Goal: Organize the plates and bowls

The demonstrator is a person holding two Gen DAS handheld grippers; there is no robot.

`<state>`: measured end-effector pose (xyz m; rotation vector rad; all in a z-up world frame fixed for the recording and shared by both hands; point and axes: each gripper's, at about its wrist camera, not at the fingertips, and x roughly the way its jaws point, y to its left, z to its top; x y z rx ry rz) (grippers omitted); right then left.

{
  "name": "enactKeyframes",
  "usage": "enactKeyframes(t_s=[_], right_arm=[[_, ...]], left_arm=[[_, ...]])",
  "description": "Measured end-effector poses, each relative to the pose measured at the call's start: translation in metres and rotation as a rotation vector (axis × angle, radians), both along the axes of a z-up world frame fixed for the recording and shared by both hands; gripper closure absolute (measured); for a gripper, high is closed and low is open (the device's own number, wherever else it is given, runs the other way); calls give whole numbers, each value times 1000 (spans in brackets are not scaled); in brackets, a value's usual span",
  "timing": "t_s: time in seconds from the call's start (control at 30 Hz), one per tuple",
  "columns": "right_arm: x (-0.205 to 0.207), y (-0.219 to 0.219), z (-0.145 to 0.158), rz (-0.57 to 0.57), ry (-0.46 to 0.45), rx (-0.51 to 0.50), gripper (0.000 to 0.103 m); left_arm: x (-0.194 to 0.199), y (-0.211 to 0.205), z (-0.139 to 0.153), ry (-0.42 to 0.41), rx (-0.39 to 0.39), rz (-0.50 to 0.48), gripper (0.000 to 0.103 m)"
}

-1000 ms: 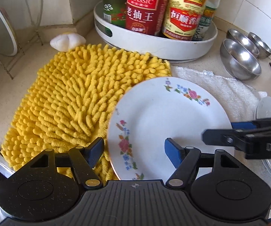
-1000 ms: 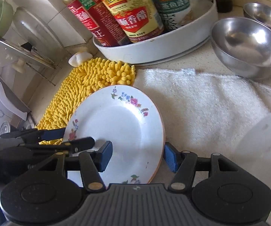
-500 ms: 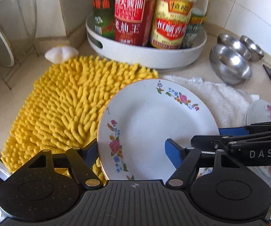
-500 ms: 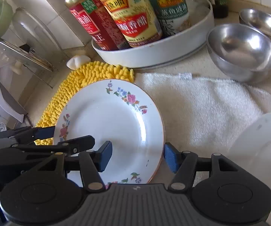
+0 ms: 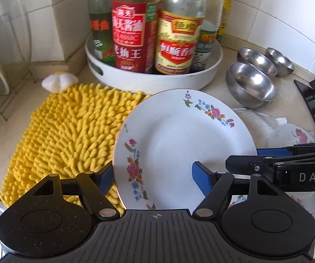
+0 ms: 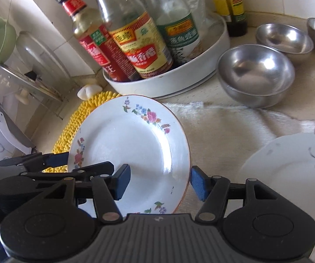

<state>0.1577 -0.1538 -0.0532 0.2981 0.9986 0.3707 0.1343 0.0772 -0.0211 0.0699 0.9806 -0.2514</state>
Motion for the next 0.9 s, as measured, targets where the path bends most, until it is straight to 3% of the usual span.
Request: enactKeyframes(t_s=[0.43, 0.9], right_arm=[[-19, -45, 17, -76, -30, 8, 30], [-63, -109, 26, -232, -41, 2, 30]], left_arm=[[-8, -42, 10, -18, -6, -73, 25], [-26, -111, 13, -28, -15, -228, 24]])
